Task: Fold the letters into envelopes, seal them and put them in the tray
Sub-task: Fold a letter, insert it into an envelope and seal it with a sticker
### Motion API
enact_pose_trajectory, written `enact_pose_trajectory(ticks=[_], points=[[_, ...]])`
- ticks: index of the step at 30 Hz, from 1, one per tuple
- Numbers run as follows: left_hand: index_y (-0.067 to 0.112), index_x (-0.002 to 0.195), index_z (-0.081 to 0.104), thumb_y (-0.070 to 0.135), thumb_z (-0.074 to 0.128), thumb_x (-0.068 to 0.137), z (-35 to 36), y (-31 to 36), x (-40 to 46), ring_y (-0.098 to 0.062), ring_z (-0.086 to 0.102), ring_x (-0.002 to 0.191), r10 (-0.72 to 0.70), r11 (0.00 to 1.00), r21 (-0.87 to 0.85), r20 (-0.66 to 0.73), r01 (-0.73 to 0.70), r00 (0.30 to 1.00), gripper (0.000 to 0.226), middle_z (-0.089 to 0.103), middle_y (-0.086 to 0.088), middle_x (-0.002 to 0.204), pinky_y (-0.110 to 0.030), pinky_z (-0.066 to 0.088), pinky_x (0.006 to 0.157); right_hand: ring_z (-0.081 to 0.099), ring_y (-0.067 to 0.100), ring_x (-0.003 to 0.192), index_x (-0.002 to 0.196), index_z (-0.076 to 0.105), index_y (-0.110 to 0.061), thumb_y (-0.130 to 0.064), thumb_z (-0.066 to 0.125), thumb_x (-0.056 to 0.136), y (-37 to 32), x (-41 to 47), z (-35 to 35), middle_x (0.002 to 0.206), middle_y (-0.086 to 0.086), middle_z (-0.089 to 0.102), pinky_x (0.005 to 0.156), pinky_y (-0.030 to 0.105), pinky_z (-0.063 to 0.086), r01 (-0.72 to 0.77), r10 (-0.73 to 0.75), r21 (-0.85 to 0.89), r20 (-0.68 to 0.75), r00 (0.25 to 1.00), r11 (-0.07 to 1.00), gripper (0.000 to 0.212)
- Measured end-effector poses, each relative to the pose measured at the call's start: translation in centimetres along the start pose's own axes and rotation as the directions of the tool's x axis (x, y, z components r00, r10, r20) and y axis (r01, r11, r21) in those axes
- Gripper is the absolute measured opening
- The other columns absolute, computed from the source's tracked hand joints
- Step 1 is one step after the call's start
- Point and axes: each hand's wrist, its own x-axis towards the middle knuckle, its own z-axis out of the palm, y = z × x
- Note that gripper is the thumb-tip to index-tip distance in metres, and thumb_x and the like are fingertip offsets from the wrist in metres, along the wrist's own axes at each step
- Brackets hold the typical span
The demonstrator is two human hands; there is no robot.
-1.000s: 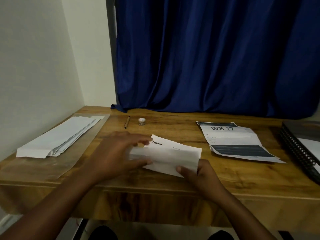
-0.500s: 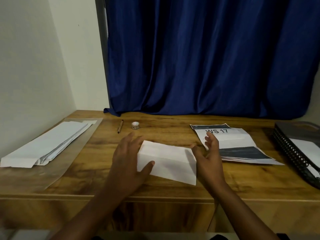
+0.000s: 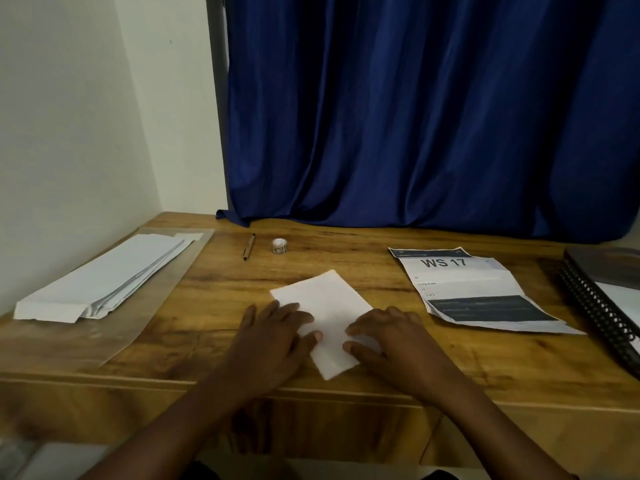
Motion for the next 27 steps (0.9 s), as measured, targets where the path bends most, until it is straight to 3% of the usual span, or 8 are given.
enact_pose_trajectory(ticks=[4, 7, 10, 13, 15, 21, 27], points=[[0.039, 0.154, 0.031, 0.079, 0.009, 0.085, -0.8, -2.0, 0.8, -0.023, 0.01, 0.157, -0.074, 0.997, 0.003, 0.038, 0.074, 0.997, 0.083, 0.019, 0.003, 0.169, -0.056, 0.003, 0.125, 0.06, -0.006, 0.101, 0.125, 0.067, -0.043, -0.062, 0.056, 0.095, -3.0, -0.2, -1.3, 0.117, -0.027, 0.068, 0.097, 0.028, 0.05, 0.02, -0.044, 0.262, 0.084, 0.996, 0.965, 0.037], [0.03, 0.161, 0.019, 0.071, 0.02, 0.096, -0.5, -1.8, 0.5, -0.023, 0.005, 0.157, -0.088, 0.996, 0.012, 0.017, 0.088, 0.996, 0.076, 0.011, 0.0, 0.17, -0.055, 0.004, 0.126, 0.059, -0.009, 0.108, 0.127, 0.067, -0.041, -0.056, 0.055, 0.098, -3.6, 1.2, -1.6, 0.124, -0.027, 0.066, 0.094, 0.025, 0.052, 0.057, -0.049, 0.348, -0.032, 0.998, 0.936, 0.034], [0.026, 0.163, 0.008, 0.076, 0.003, 0.087, 0.6, -0.6, -0.2, -0.021, -0.001, 0.157, -0.075, 0.996, 0.042, 0.029, 0.074, 0.997, 0.091, 0.003, -0.001, 0.171, -0.053, 0.001, 0.126, 0.041, -0.013, 0.132, 0.144, 0.054, -0.038, -0.05, 0.044, 0.105, -3.7, 3.6, -0.6, 0.148, -0.022, 0.053, 0.11, 0.016, 0.033, 0.142, -0.114, 0.349, -0.098, 0.989, 0.926, 0.042], [0.027, 0.163, 0.0, 0.083, -0.008, 0.078, 1.3, -0.4, -0.5, -0.021, -0.007, 0.157, -0.046, 0.996, 0.072, 0.052, 0.043, 0.998, 0.102, -0.003, -0.001, 0.171, -0.052, -0.004, 0.125, 0.016, -0.006, 0.151, 0.159, 0.031, -0.034, -0.045, 0.032, 0.11, -4.5, 5.9, 1.6, 0.165, -0.016, 0.029, 0.123, 0.024, 0.01, 0.224, -0.274, 0.365, 0.09, 0.958, 0.904, 0.05], [0.028, 0.162, -0.004, 0.085, -0.009, 0.078, 1.2, -0.5, -0.7, -0.02, -0.009, 0.157, -0.038, 0.995, 0.09, 0.067, 0.032, 0.997, 0.102, -0.005, 0.0, 0.171, -0.053, -0.006, 0.125, 0.004, -0.001, 0.155, 0.162, 0.017, -0.034, -0.049, 0.026, 0.11, -4.4, 7.2, 3.1, 0.17, -0.014, 0.015, 0.126, 0.031, 0.002, 0.227, -0.299, 0.308, 0.209, 0.931, 0.924, 0.055], [0.02, 0.163, 0.002, 0.077, 0.001, 0.085, 0.9, 0.1, -0.7, -0.019, -0.012, 0.157, -0.102, 0.99, 0.11, 0.103, 0.09, 0.989, 0.096, -0.006, -0.001, 0.171, -0.053, -0.007, 0.125, -0.004, 0.009, 0.157, 0.163, 0.005, -0.035, -0.065, 0.018, 0.104, -1.3, 11.6, 3.8, 0.171, -0.01, -0.001, 0.128, 0.044, 0.001, 0.152, -0.155, 0.032, 0.278, 0.948, 0.988, 0.067], [0.019, 0.163, 0.0, 0.077, 0.014, 0.094, 1.2, -0.1, -0.7, -0.022, -0.01, 0.157, -0.115, 0.99, 0.094, 0.061, 0.109, 0.991, 0.091, -0.008, -0.004, 0.171, -0.052, -0.005, 0.126, 0.008, 0.013, 0.157, 0.161, 0.017, -0.038, -0.064, 0.023, 0.104, 0.8, 13.3, 4.1, 0.17, -0.012, 0.013, 0.126, 0.044, 0.007, -0.02, 0.011, 0.039, 0.198, 0.98, 0.999, 0.064]])
